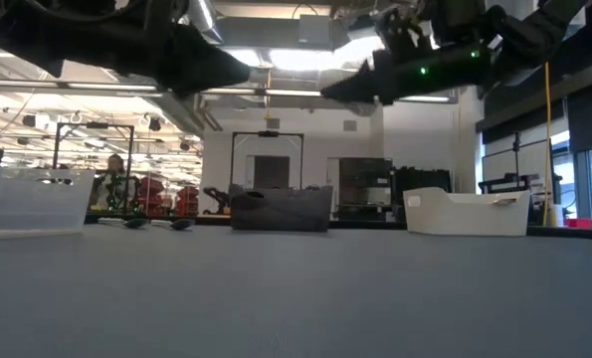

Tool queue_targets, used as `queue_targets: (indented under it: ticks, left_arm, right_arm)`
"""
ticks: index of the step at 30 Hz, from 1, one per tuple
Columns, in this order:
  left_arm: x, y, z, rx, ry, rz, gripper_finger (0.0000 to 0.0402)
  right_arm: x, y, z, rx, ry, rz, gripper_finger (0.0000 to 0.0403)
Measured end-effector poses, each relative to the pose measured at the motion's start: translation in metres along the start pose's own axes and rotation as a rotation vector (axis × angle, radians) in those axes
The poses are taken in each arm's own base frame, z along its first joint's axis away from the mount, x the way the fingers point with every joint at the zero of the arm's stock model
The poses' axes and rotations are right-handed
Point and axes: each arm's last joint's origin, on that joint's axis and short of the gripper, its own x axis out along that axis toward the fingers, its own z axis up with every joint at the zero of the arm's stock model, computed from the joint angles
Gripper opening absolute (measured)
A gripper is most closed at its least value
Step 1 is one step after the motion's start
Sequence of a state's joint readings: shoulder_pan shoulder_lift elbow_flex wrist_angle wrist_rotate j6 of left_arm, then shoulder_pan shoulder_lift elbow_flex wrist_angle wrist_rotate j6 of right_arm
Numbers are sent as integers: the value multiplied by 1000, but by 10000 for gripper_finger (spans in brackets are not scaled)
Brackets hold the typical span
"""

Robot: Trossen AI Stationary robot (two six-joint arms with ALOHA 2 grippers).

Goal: Sort silverware by color (type)
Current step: Put the right blue spoon into the transparent bin

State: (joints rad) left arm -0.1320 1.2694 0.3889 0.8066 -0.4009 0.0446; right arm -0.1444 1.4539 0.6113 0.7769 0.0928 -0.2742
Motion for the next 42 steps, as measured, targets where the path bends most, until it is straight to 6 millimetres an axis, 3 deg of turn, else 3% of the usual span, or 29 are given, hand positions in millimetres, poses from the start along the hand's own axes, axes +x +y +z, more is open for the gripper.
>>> queue_targets:
  ticks: [4, 11, 18, 33, 42]
  left_arm:
    - [8, -3, -2, -2, -80, 8, 105]
    - [19, -8, 11, -23, -323, 9, 105]
    - [36, -25, -6, 21, -251, -45, 105]
    - [41, -27, -1, -35, -272, -66, 108]
    - [40, -27, 2, -18, -307, -76, 176]
  right_arm:
    - [0, -1, 7, 6, -83, 8, 5]
    - [-1, 7, 14, 18, -154, 67, 8]
    - [-6, 33, 25, -69, -208, 100, 6]
    - [-13, 58, 30, -207, -198, 98, 5]
    - [-14, 60, 31, -177, -235, 169, 5]
